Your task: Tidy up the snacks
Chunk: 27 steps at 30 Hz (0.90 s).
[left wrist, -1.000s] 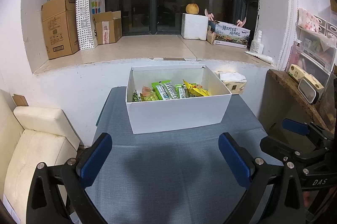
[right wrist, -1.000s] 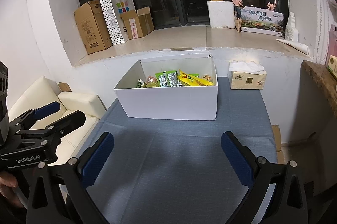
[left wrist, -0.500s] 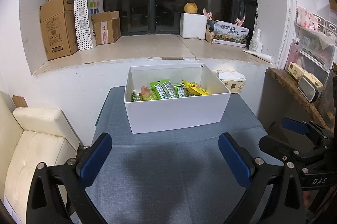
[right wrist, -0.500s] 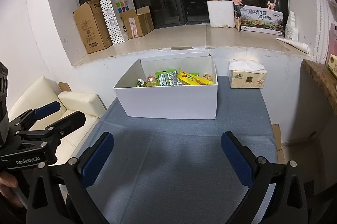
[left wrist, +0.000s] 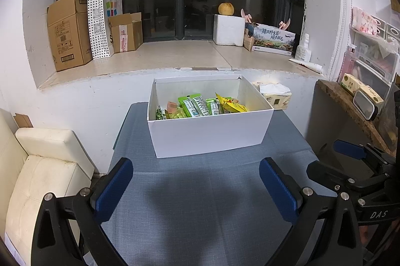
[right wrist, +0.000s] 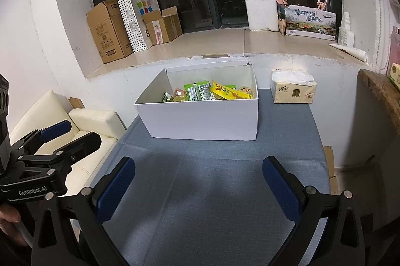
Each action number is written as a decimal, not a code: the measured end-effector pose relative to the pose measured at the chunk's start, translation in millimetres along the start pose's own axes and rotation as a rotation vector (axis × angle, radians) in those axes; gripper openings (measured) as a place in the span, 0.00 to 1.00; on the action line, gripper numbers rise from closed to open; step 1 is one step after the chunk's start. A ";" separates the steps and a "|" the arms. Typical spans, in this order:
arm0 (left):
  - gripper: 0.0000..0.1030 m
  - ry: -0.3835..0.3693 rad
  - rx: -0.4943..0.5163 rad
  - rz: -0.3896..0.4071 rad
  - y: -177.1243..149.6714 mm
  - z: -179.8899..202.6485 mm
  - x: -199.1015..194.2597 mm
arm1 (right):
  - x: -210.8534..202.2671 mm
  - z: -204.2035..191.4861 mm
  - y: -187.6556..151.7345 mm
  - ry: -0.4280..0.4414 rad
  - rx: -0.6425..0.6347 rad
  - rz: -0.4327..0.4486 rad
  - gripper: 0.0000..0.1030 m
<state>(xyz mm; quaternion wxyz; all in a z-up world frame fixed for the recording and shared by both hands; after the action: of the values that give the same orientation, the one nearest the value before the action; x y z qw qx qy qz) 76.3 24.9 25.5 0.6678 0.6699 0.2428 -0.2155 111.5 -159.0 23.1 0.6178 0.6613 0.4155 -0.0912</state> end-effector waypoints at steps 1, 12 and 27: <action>1.00 0.000 -0.001 0.000 0.0 0.0 -0.1 | 0.0 -0.1 0.0 0.001 0.000 0.000 1.00; 1.00 0.004 0.011 -0.002 0.2 -0.3 0.9 | 0.5 -0.5 -1.2 0.004 0.000 0.001 1.00; 1.00 -0.009 0.010 0.005 -1.2 -0.1 1.6 | 0.4 -0.3 -2.0 0.005 0.003 -0.001 1.00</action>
<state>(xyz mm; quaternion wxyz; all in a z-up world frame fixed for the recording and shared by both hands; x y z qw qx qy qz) 76.8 25.1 23.6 0.6660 0.6727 0.2372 -0.2182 110.3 -158.8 21.4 0.6160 0.6621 0.4171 -0.0904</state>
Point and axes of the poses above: each gripper's, at about its wrist camera, not at the fingertips, and x roughly the way its jaws point, z to its right, y to its top, the point moved 2 cm from there along x, roughly the way its jaws point, and after that the axes turned 4 degrees about x, right-handed, at the moved point
